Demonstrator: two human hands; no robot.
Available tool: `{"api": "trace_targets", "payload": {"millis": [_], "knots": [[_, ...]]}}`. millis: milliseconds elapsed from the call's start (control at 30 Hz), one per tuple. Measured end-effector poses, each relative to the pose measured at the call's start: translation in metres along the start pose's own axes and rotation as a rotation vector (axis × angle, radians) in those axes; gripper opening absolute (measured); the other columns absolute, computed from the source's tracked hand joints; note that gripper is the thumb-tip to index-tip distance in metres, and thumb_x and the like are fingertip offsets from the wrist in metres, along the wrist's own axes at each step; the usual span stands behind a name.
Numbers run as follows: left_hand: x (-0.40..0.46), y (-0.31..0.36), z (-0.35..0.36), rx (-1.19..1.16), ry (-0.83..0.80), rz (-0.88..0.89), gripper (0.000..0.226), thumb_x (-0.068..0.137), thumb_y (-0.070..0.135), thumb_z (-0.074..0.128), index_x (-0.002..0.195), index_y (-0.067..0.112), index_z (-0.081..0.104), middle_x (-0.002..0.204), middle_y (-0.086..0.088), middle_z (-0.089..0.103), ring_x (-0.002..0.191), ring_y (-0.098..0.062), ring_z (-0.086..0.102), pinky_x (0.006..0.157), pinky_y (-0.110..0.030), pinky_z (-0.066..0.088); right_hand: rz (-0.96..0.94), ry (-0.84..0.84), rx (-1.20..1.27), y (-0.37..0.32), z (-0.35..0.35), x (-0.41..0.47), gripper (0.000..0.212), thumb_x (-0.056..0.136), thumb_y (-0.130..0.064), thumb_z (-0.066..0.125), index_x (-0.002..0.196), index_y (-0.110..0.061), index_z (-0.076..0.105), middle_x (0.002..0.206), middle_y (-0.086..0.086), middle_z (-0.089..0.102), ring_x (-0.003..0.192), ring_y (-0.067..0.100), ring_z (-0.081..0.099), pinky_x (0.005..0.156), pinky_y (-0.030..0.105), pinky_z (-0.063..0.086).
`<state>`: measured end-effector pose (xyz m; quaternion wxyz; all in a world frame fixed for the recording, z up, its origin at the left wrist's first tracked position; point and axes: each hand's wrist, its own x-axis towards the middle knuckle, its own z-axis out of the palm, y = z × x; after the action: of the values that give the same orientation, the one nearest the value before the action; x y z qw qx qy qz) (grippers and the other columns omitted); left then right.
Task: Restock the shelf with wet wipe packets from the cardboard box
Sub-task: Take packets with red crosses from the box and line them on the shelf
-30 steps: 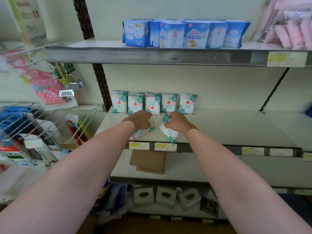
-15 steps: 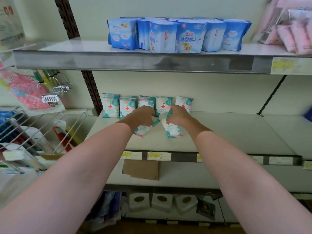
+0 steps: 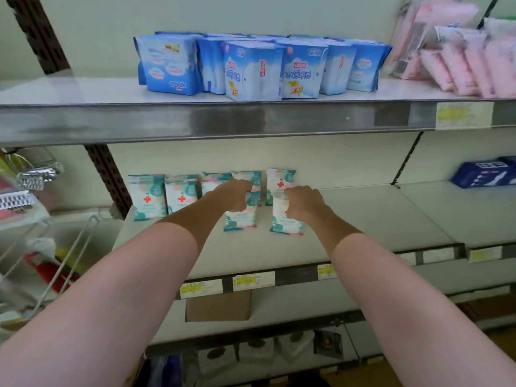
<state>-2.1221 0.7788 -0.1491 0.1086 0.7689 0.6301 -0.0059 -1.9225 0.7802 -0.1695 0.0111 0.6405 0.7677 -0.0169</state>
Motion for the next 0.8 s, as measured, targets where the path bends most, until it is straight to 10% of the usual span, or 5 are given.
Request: {"api": "trace_targets", "payload": {"millis": [800], "knots": [[0.072, 0.023, 0.014, 0.254, 0.353, -0.061, 0.057, 0.081, 0.004, 0.067, 0.133, 0.015, 0.048, 0.137, -0.008, 0.046, 0.123, -0.027, 0.043, 0.105, -0.039, 0.040, -0.327, 0.276, 0.084, 0.038, 0.019, 0.107, 0.065, 0.080, -0.017, 0.078, 0.134, -0.013, 0.041, 0.138, 0.012, 0.042, 0.130, 0.031, 0.036, 0.106, 0.039, 0.040]]}}
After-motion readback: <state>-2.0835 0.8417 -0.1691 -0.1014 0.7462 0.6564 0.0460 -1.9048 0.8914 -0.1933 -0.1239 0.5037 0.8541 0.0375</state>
